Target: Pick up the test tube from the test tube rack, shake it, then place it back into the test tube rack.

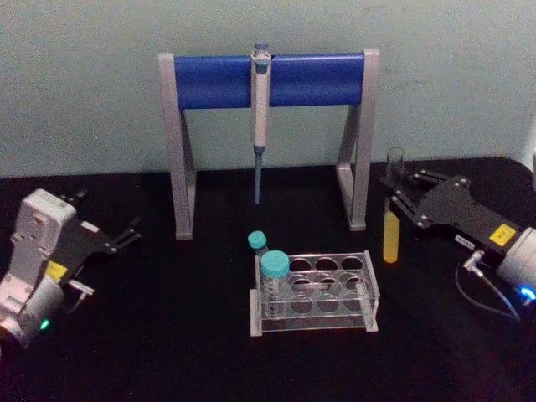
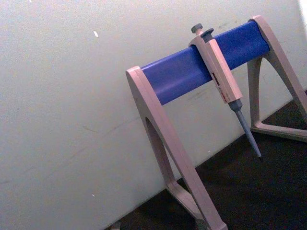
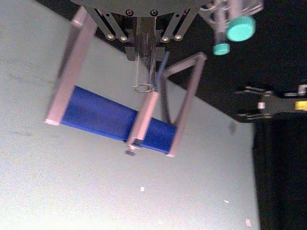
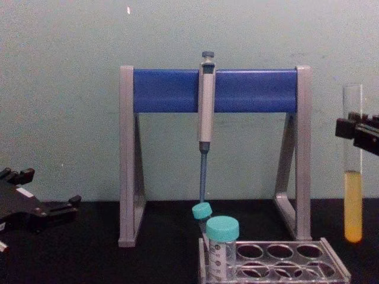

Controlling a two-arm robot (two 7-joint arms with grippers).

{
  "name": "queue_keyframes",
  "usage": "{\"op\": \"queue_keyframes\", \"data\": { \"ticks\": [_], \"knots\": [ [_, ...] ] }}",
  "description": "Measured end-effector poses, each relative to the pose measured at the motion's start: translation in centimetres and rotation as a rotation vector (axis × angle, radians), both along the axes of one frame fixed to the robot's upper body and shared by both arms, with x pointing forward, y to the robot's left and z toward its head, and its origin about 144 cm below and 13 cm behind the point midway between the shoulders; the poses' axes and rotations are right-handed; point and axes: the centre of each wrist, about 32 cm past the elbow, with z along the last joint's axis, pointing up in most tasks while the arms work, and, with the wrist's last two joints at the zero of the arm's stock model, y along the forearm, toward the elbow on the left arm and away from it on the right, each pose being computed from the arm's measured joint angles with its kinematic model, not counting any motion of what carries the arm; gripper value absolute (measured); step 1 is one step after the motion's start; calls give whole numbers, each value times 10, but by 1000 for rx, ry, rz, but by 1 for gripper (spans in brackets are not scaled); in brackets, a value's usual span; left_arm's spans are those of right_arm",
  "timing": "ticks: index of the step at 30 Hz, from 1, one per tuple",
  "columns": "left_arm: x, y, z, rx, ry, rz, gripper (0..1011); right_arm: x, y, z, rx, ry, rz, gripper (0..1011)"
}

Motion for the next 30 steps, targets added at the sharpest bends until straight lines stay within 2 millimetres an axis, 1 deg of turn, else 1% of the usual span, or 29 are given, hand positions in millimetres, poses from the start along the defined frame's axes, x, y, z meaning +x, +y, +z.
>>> {"op": "queue_keyframes", "data": {
  "ticks": [8,15,21,30],
  "knots": [
    [0,0,0,0,0,0,1001,11,12,1,23,-30,-74,232],
    [0,0,0,0,0,0,1001,23,21,-1,78,-25,-62,232],
    [0,0,0,0,0,0,1001,31,30,-5,160,3,21,232],
    [0,0,0,0,0,0,1001,33,35,-6,213,32,161,232]
  ]
}}
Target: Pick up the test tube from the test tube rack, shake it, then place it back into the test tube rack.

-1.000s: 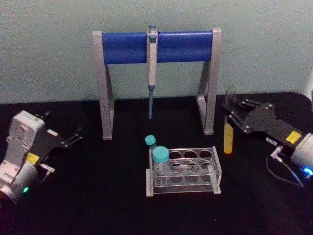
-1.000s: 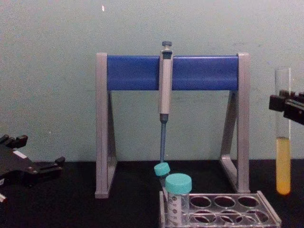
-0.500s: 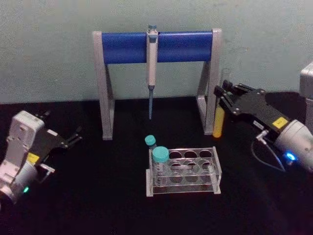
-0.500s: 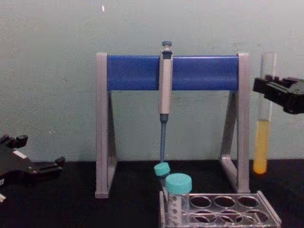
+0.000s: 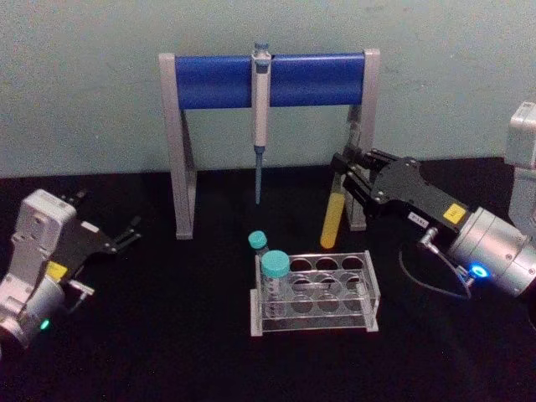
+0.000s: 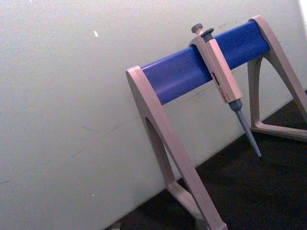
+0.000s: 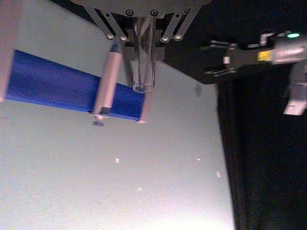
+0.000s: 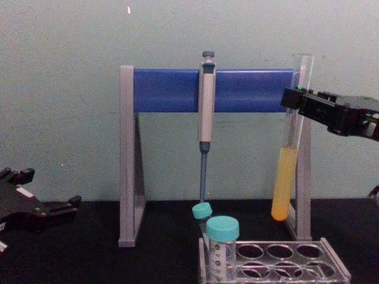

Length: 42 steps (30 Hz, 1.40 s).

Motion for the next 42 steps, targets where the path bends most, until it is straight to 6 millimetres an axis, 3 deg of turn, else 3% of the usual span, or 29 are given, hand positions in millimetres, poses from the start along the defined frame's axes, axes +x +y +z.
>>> {"op": "queue_keyframes", "data": {
  "ticks": [12,23,30,42],
  "knots": [
    [0,0,0,0,0,0,1001,-17,-16,11,-46,61,71,232],
    [0,0,0,0,0,0,1001,-35,-40,28,-170,80,-57,232],
    [0,0,0,0,0,0,1001,-32,-37,30,-229,48,-152,232],
    [0,0,0,0,0,0,1001,-8,-14,25,-223,8,-201,232]
  ]
}}
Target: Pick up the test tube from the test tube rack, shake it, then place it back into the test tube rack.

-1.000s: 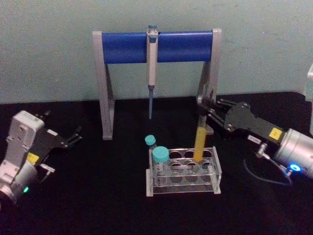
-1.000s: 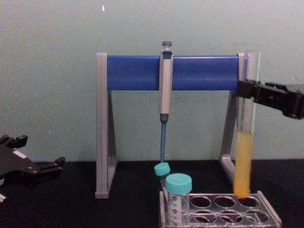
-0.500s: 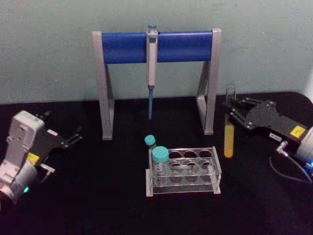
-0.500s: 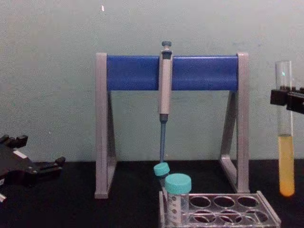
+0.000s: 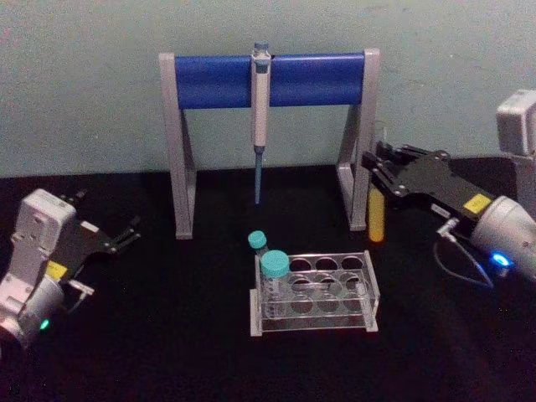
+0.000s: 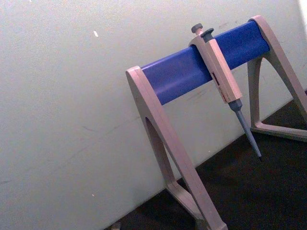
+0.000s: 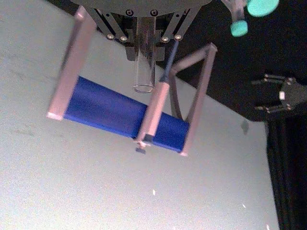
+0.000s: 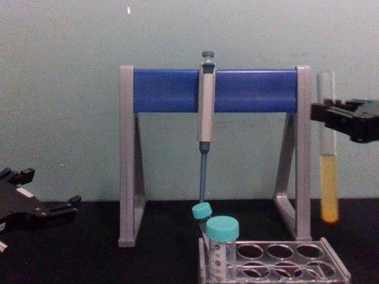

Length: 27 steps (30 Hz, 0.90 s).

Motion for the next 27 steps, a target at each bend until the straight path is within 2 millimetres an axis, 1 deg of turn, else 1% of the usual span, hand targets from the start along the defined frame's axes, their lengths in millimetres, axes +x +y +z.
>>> {"op": "queue_keyframes", "data": {
  "ticks": [6,12,15,19,23,27],
  "knots": [
    [0,0,0,0,0,0,1001,10,15,-4,63,-13,87,232],
    [0,0,0,0,0,0,1001,12,20,-6,127,11,171,232],
    [0,0,0,0,0,0,1001,11,17,-6,158,32,214,232],
    [0,0,0,0,0,0,1001,5,8,-3,173,63,263,232],
    [0,0,0,0,0,0,1001,-1,1,-1,161,85,276,232],
    [0,0,0,0,0,0,1001,-13,-12,3,114,104,263,232]
  ]
}}
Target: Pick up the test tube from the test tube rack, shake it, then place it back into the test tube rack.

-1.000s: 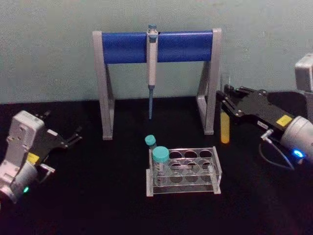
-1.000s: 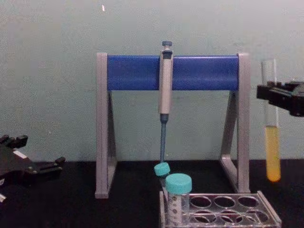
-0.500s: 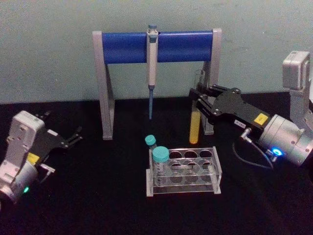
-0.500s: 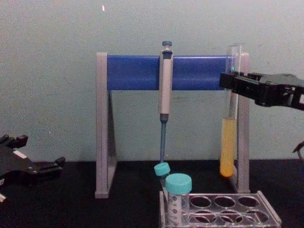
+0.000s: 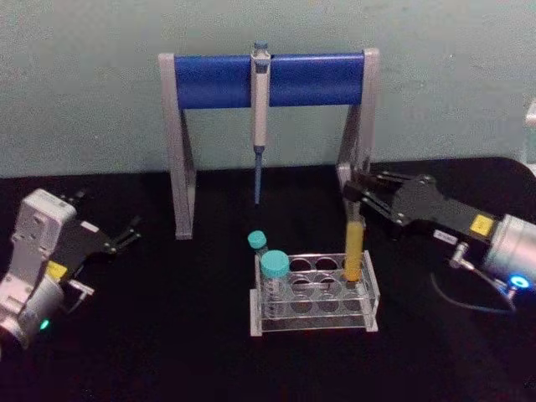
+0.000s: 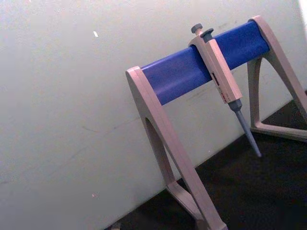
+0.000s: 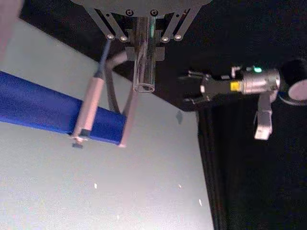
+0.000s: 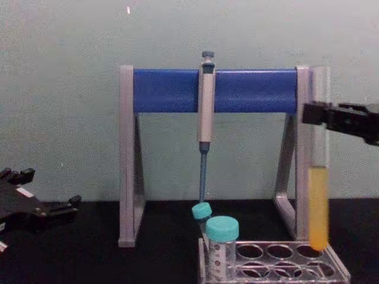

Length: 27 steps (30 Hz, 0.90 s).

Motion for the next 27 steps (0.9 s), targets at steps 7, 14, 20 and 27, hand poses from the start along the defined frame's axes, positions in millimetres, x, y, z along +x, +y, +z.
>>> {"op": "queue_keyframes", "data": {
  "ticks": [7,14,20,27],
  "knots": [
    [0,0,0,0,0,0,1001,-10,-14,5,-82,-19,-88,232],
    [0,0,0,0,0,0,1001,-9,-11,6,-147,-53,-190,232],
    [0,0,0,0,0,0,1001,-2,-1,3,-134,-88,-250,232],
    [0,0,0,0,0,0,1001,7,12,-3,-76,-108,-249,232]
  ]
}}
